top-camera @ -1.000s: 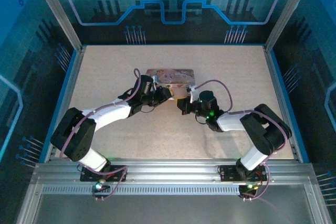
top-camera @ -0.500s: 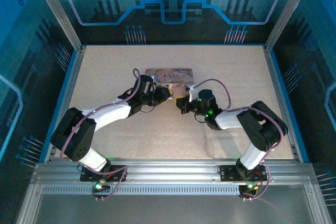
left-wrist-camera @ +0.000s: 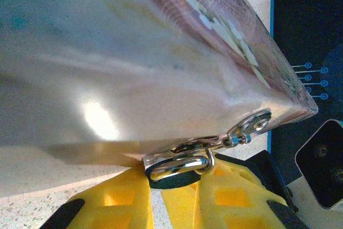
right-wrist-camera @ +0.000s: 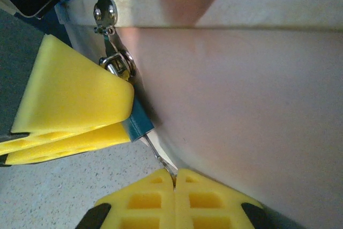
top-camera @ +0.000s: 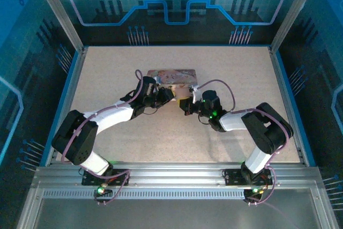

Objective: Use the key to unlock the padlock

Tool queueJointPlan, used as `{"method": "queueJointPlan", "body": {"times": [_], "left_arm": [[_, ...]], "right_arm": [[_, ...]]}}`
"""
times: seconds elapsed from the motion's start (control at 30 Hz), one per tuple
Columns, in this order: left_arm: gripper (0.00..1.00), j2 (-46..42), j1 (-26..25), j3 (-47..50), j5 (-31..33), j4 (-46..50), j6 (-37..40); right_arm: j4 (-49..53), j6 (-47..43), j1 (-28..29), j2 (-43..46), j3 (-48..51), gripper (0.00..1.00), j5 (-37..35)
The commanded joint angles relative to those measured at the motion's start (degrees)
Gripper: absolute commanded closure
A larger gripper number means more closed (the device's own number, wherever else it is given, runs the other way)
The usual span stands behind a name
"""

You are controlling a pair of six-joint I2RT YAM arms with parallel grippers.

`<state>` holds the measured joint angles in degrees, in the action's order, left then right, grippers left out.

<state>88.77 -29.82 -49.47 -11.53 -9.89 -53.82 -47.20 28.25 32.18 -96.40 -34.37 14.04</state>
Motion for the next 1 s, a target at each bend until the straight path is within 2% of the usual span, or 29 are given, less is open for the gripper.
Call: {"method": "queueJointPlan", "body": {"times": [0.0,0.43,0.97], "left_arm": [[0.88,-0.46,-1.4,-1.78,-5.74,-3.93,0.66],[0.88,-0.24,-1.82,-1.69,-5.61,-4.3,0.49],[0.88,0.47,-1.84,-1.07,-5.46,-3.82,1.26]], "right_arm": [[-3.99,-0.3,-1.07,-0.52,-3.81,1.0,-1.48],[-4.13,-0.46,-0.28,-2.81,-6.13,1.0,-2.18],[-0.89,-3.38,-2.21,1.89,-4.62,1.0,-2.35]]}}
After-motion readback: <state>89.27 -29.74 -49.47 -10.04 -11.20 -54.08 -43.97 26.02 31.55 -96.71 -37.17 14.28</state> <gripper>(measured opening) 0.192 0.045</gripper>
